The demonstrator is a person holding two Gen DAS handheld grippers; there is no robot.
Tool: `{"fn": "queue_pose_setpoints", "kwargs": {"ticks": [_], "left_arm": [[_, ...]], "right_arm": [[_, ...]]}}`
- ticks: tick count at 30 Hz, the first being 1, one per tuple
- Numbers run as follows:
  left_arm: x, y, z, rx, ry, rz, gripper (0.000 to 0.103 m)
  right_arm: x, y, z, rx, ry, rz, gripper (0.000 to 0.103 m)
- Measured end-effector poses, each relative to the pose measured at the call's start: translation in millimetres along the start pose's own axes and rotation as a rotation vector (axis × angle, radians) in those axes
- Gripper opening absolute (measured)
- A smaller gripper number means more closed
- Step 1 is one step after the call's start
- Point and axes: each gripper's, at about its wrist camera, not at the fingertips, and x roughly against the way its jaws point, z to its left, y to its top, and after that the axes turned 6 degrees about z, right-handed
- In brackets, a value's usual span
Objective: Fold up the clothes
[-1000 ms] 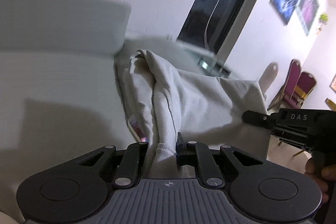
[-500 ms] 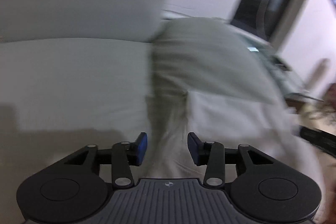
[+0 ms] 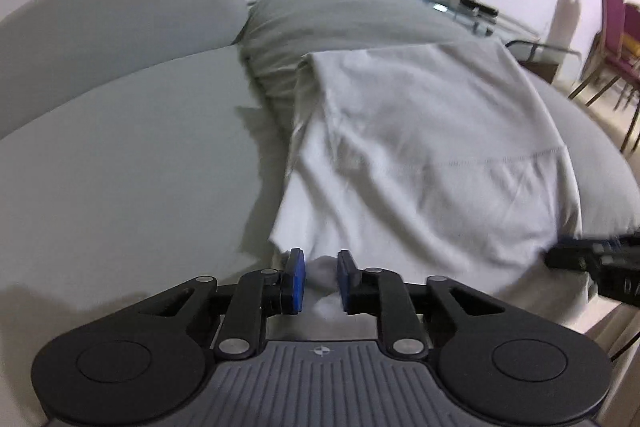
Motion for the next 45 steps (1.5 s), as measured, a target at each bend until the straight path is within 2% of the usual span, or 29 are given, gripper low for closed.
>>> {"fn": "queue_pose_setpoints", "kwargs": {"ticks": [2,5,6,7,9,11,12,15,20,24,28,37,45], "left_arm": [[15.9,-3.3,-1.9,-0.016,0.009,0.059,0.020],[45.7,-10.0,-5.6,0.003,0.018,0.112,0.023],[56.5,-12.4,-7.0,0.016,0.021,0.124,0.027],[67.3,-14.9,-8.3,0.028,0.024,0.137,0.038],[88.6,-16.3,-13.5,0.049,0.031,0.143,0.048],[119.5,-16.3,-20.1,0.056,0.035,0.108,0.061],[133.6,-15.3,-22.4,0.064,0.031,0.084,0.072],[175.0,-13.2,-28.3,0.086,0.021,0.017,0.083],[220.6,-13.6,-35.4,0.131,0.027,-0.031,0.089],[244.3,-16.5,-35.0,0.190,0.014,-0.033,0.096],[260.0,-17.2,-41.2,0.181,0.031,-0.069,0.098],[267.9,-17.9,-56.0,0.142,0.037,-0.109,0.098],[260.7,-17.6,-62.8,0.132,0.034,-0.089,0.098]], "right_arm": [[-2.4,-8.3,-6.4,-0.048,-0.015,0.077,0.010],[9.0,-20.4,-16.1,-0.126,-0.004,0.191,0.030],[20.7,-22.8,-16.0,-0.139,0.003,0.193,0.033],[32.4,-25.2,-15.9,-0.153,0.010,0.195,0.035],[55.9,-30.1,-15.6,-0.180,0.025,0.197,0.049],[84.8,-27.0,-10.2,-0.184,0.068,0.164,0.058],[98.5,-23.9,-7.4,-0.182,0.090,0.146,0.062],[134.1,-13.4,1.6,-0.168,0.141,0.102,0.077],[183.8,-10.3,17.0,-0.081,0.096,0.051,0.080],[219.1,-9.7,18.6,-0.078,0.115,-0.005,0.088],[244.8,-8.4,23.1,-0.073,0.100,-0.026,0.091],[282.5,-15.2,32.9,-0.006,-0.022,-0.101,0.091],[279.3,-18.9,22.6,-0.041,-0.032,-0.073,0.091]]}}
